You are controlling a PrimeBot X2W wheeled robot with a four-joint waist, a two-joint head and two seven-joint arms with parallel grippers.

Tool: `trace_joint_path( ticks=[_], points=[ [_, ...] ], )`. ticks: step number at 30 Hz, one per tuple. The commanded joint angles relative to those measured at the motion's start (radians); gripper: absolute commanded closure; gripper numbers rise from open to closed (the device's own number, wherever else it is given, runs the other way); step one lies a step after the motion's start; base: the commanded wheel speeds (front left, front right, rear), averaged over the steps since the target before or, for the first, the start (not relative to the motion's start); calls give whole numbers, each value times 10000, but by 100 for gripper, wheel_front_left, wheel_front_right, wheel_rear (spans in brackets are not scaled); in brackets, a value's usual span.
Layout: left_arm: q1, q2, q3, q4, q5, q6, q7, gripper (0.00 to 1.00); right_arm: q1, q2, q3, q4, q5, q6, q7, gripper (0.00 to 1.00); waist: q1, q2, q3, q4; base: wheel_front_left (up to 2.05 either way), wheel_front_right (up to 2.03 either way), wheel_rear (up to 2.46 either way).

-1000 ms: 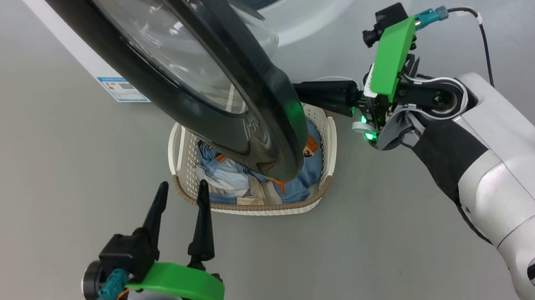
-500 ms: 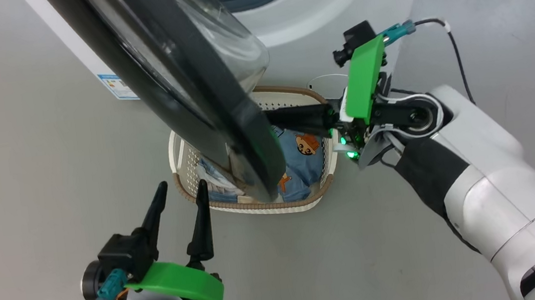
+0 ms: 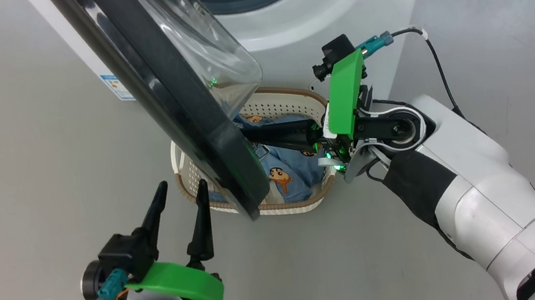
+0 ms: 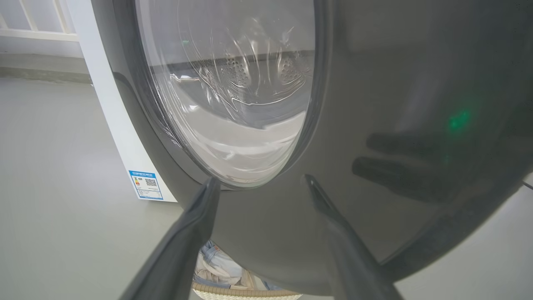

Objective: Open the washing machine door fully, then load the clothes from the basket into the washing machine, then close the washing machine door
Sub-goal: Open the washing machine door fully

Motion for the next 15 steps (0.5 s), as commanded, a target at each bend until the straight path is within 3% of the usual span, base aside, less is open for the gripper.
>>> trace_joint_path(
  ticks=[1,6,15],
  points=[
    [67,183,354,-239,86,54,-65,0,237,358,103,-314,132,17,-56,100,-1,0,-12,-2,0,0,0],
    [121,183,395,-216,99,57,-65,0,262,233,274,-399,112,17,-336,100,-1,0,-164,-57,0,0,0],
    [362,183,710,-191,222,88,-65,0,1148,-1146,846,-2179,-1797,17,-2277,100,-1,0,-731,-553,0,0,0]
  ],
)
